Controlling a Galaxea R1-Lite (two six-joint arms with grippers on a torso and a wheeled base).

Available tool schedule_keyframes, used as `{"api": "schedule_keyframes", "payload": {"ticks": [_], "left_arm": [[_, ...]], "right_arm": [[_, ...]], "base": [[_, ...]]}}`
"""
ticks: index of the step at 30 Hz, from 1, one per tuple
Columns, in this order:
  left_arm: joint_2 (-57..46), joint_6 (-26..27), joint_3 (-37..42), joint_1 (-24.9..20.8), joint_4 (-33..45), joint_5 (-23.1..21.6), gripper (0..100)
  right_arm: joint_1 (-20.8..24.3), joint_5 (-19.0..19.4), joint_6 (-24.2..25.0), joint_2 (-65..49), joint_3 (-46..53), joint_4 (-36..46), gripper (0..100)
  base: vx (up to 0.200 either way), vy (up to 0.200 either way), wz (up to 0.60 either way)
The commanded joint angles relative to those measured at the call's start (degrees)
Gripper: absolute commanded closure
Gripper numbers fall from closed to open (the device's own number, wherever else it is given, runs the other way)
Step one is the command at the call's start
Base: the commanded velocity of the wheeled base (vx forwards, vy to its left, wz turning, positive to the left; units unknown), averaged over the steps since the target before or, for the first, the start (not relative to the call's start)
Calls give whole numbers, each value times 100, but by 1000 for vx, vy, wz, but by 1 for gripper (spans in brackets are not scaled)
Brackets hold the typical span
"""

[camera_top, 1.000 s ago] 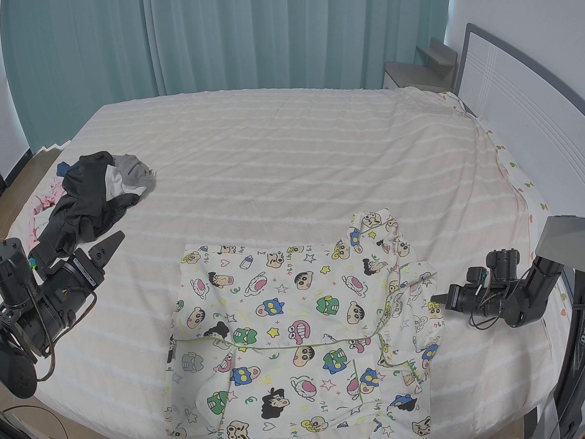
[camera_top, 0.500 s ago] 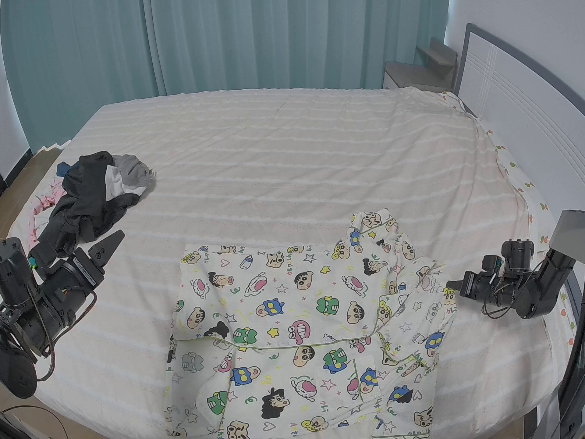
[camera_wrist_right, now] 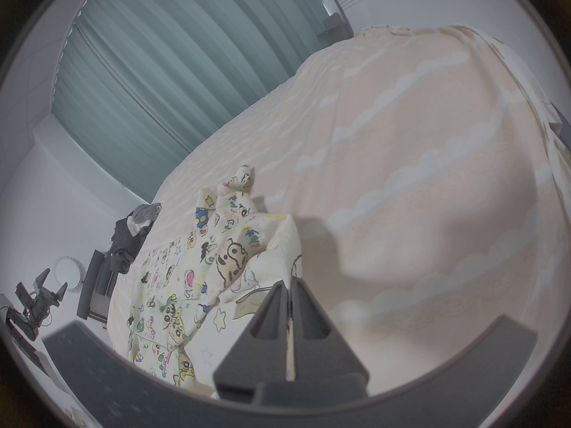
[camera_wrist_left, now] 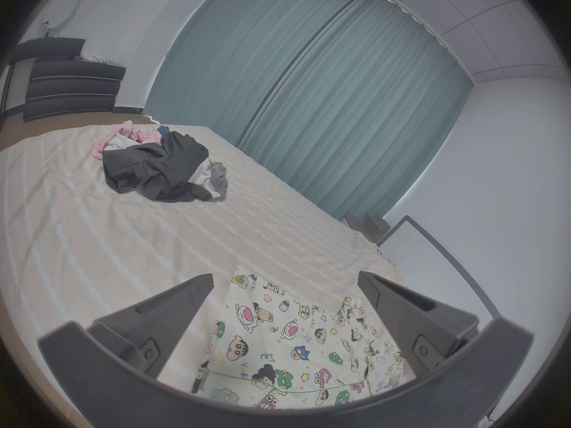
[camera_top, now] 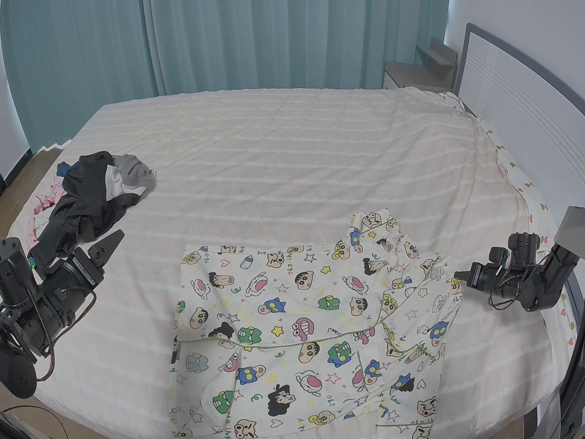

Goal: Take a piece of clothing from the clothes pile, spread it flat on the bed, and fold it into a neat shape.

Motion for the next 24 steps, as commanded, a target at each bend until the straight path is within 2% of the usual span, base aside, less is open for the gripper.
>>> {"api": "schedule_keyframes", "payload": {"ticks": [1,23,24], "left_arm": [[-7,3,-1,-1,-4,-2,0],[-7,3,8,-10,5,-2,0],[-7,-6,17,-28,5,-2,0]], "right_arm": [[-149,-1,-3,19,-73,9,100],[-466,-10,-240,222,-143,9,100],[-466,-10,-275,248,-143,0,0]], "base": [[0,0,0],[0,0,0],[0,0,0]]}}
